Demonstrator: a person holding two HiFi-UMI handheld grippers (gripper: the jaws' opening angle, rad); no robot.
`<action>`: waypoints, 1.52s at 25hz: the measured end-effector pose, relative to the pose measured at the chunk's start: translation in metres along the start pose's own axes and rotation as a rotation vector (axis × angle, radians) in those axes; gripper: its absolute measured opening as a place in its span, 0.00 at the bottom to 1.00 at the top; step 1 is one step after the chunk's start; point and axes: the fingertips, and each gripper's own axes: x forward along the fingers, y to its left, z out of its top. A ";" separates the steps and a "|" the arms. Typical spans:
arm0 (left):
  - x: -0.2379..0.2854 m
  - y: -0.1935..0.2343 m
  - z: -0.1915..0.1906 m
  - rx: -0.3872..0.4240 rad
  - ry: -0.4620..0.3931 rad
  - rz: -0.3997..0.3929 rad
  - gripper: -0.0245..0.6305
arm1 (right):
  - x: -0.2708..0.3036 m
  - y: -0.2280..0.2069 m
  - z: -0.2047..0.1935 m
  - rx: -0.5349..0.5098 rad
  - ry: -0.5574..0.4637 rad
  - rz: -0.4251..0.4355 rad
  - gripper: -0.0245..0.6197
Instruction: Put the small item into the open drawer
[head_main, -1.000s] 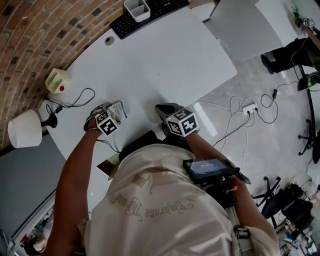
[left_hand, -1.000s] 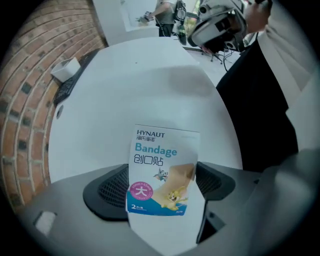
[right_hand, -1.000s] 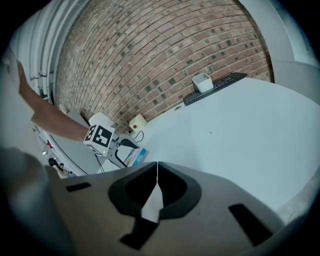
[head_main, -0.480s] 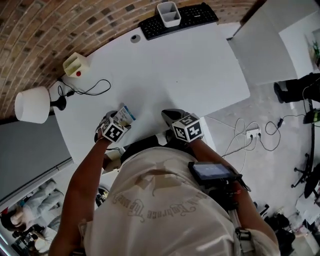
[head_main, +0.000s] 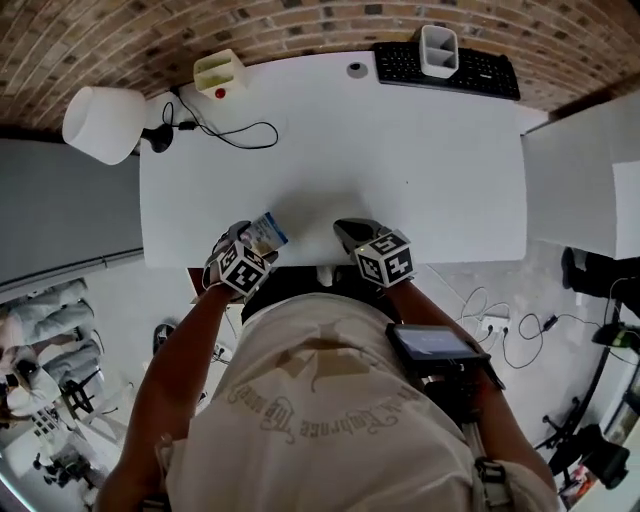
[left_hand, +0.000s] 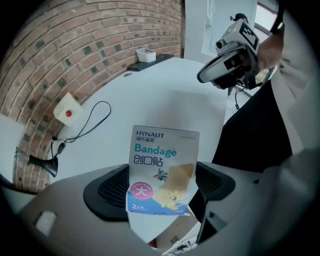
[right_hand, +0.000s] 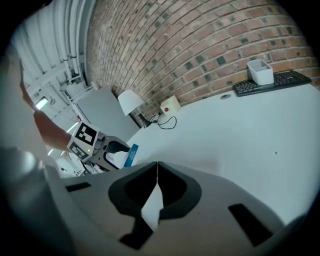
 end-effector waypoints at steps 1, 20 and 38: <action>-0.002 0.000 -0.005 -0.028 -0.003 0.006 0.68 | 0.005 0.004 0.001 -0.013 0.013 0.015 0.05; -0.036 -0.031 -0.056 -0.372 -0.065 0.093 0.68 | 0.054 0.067 -0.008 -0.087 0.133 0.240 0.05; -0.064 -0.016 -0.140 -0.363 -0.098 0.375 0.68 | 0.062 0.127 -0.041 -0.117 0.104 0.182 0.05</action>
